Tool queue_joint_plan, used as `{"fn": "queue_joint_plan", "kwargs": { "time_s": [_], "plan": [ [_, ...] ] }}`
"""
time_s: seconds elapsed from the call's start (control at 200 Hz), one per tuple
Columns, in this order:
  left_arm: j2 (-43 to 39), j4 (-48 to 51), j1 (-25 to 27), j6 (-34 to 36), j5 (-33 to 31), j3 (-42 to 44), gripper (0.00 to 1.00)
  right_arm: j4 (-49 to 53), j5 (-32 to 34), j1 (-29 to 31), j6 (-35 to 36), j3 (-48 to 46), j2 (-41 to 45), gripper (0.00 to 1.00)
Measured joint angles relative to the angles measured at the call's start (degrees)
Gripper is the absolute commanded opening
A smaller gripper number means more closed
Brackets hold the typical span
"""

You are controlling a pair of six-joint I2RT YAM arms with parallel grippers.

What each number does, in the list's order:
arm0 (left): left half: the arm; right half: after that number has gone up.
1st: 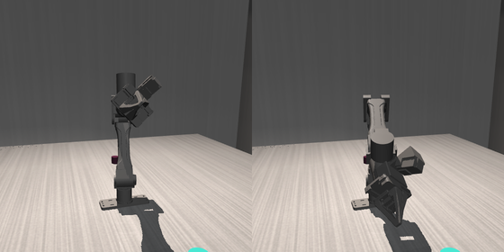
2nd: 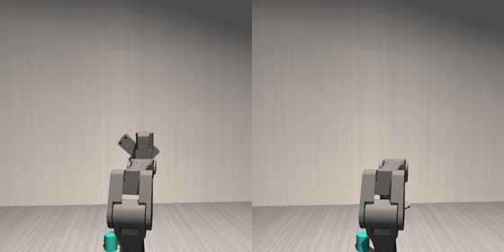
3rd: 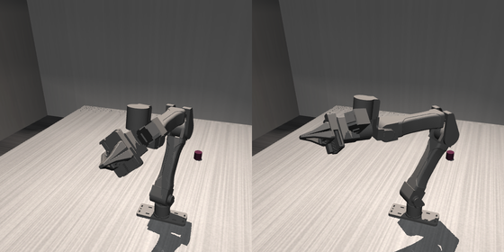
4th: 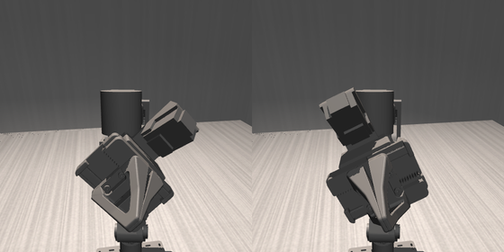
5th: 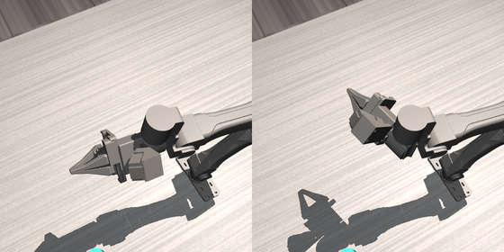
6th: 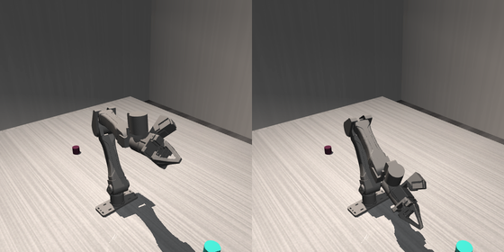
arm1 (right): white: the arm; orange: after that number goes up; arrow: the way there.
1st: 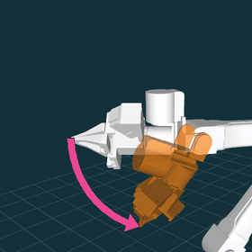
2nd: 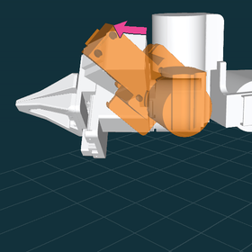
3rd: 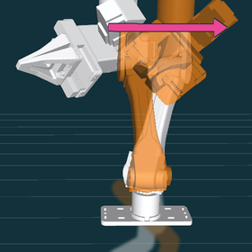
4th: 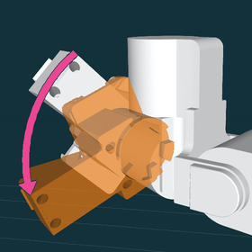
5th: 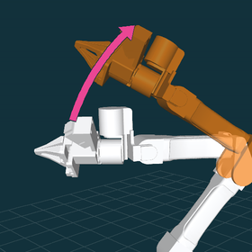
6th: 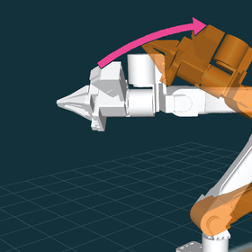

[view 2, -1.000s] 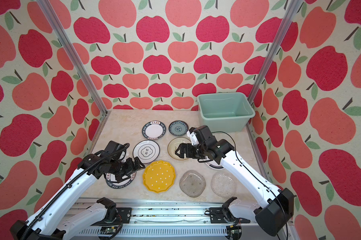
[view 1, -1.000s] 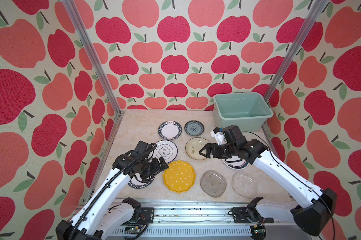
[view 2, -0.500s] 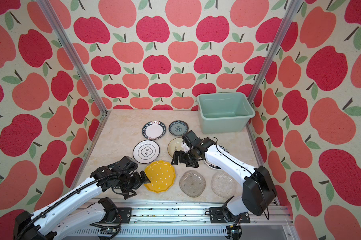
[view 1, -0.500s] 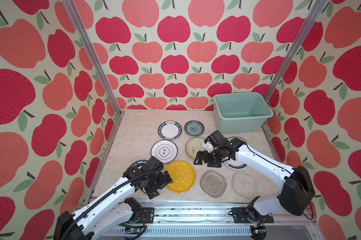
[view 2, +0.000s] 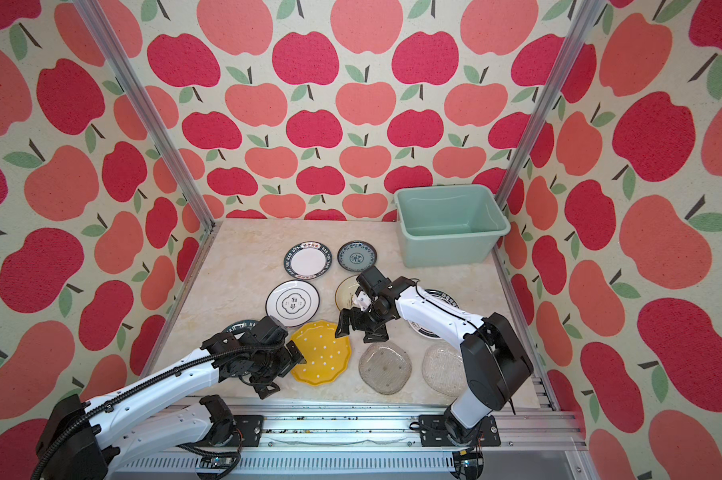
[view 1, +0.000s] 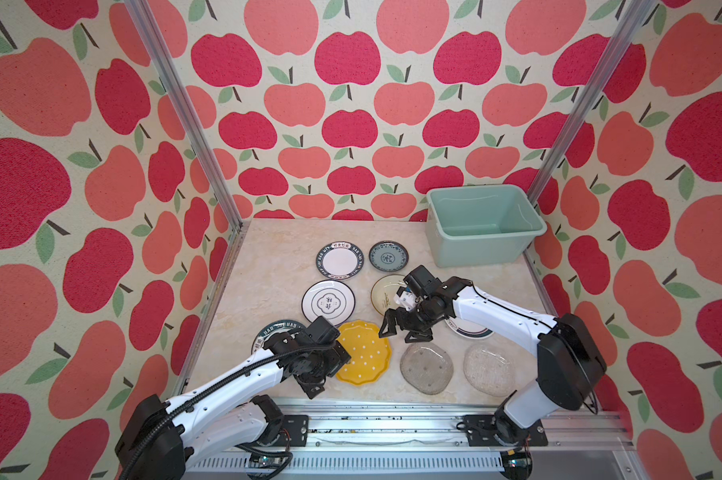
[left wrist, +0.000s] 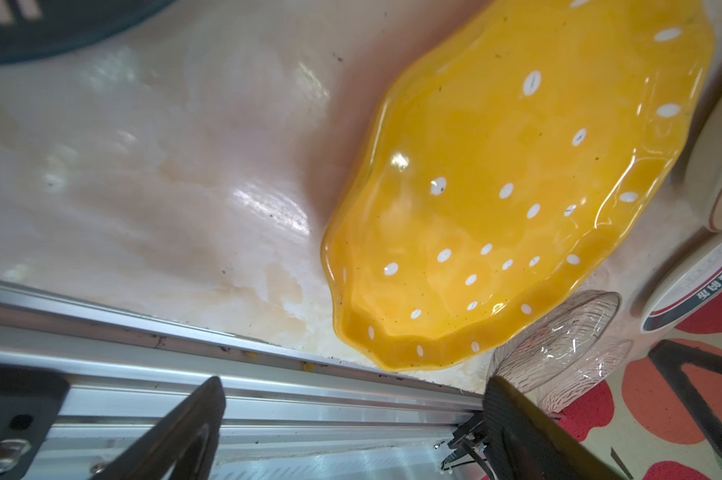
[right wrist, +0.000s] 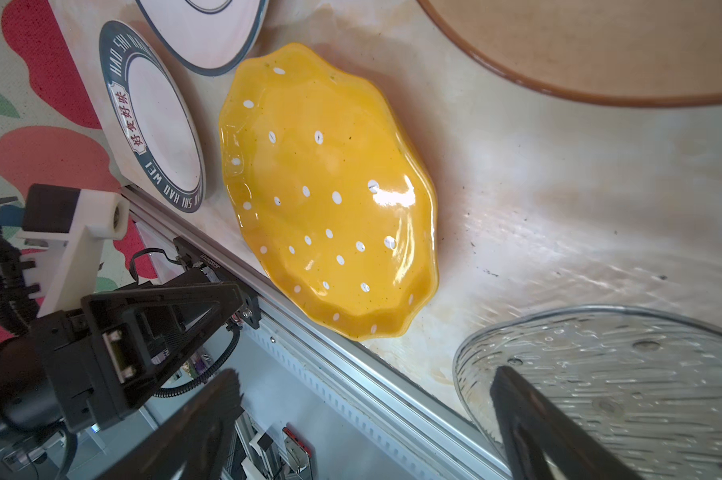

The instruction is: Place the plates into the plastic bin on the countertop

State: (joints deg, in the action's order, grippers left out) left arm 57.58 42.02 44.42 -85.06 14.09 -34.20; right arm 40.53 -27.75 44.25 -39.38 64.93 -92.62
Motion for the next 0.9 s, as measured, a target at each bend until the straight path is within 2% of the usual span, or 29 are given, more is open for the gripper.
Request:
{"fn": "queue_joint_plan", "kwargs": {
  "time_s": [0.34, 0.9],
  "plan": [
    [0.09, -6.67, -1.01, -5.51, -1.95, 4.33, 0.99, -2.91, -2.86, 0.0, -1.33, 0.02, -5.16, 0.96],
    [2.86, -14.45, -4.0, -5.11, -1.44, 5.44, 0.99, -3.93, -3.45, 0.0, -4.94, 2.64, -12.2, 0.92]
  ]
}}
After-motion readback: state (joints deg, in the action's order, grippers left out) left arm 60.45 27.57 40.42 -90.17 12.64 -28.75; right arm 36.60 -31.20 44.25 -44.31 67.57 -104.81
